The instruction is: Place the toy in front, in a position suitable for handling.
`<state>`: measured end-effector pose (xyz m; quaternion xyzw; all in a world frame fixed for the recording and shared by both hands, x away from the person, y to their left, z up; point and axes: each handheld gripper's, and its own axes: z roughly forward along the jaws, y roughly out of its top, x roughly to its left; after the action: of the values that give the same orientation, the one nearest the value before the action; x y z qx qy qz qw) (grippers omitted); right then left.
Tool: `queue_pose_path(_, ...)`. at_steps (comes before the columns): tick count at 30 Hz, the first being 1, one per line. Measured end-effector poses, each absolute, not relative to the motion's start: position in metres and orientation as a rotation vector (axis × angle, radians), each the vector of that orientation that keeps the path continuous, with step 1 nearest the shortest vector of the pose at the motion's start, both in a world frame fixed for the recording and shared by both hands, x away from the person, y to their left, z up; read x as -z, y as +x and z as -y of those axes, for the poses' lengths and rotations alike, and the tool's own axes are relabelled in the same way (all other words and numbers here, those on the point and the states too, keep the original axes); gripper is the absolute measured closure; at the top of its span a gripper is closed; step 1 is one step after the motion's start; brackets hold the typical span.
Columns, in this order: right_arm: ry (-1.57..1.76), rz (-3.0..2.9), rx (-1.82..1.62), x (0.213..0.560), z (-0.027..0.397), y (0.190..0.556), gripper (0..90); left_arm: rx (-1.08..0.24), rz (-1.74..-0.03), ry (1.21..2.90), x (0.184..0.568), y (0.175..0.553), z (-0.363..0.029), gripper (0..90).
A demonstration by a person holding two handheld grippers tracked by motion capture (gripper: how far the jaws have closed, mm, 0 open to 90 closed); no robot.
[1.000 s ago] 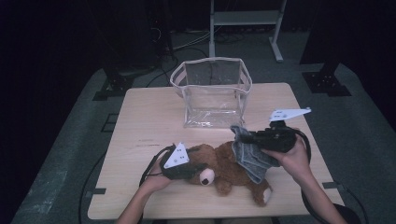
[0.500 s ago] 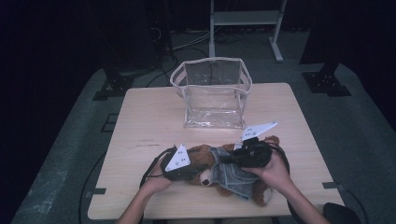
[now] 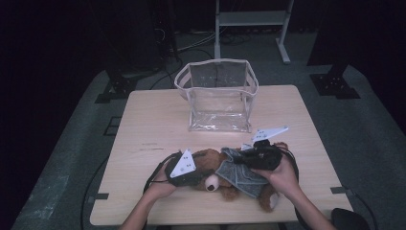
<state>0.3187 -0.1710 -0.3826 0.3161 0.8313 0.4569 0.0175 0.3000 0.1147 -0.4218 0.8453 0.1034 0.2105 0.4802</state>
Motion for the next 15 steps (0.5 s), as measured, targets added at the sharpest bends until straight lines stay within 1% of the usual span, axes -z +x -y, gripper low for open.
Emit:
queue_pose_path(8, 0.837, -2.693, -1.392, 0.387, 0.164, 0.289, 77.3, -0.513, -0.251, 2.06, 0.422, 0.299, -0.116, 45.9)
queue_pose_path(10, 0.783, -2.689, -1.364, 0.382, 0.166, 0.283, 77.4, -0.511, -0.252, 2.054, 0.423, 0.299, -0.116, 46.0)
queue_pose_path(12, 0.789, -2.63, -1.377, 0.372, 0.173, 0.284, 77.5, -0.508, -0.254, 2.048, 0.423, 0.299, -0.116, 46.0)
queue_pose_path(15, 0.847, -2.512, -1.388, 0.356, 0.184, 0.297, 77.5, -0.513, -0.241, 2.055, 0.423, 0.299, -0.116, 46.1)
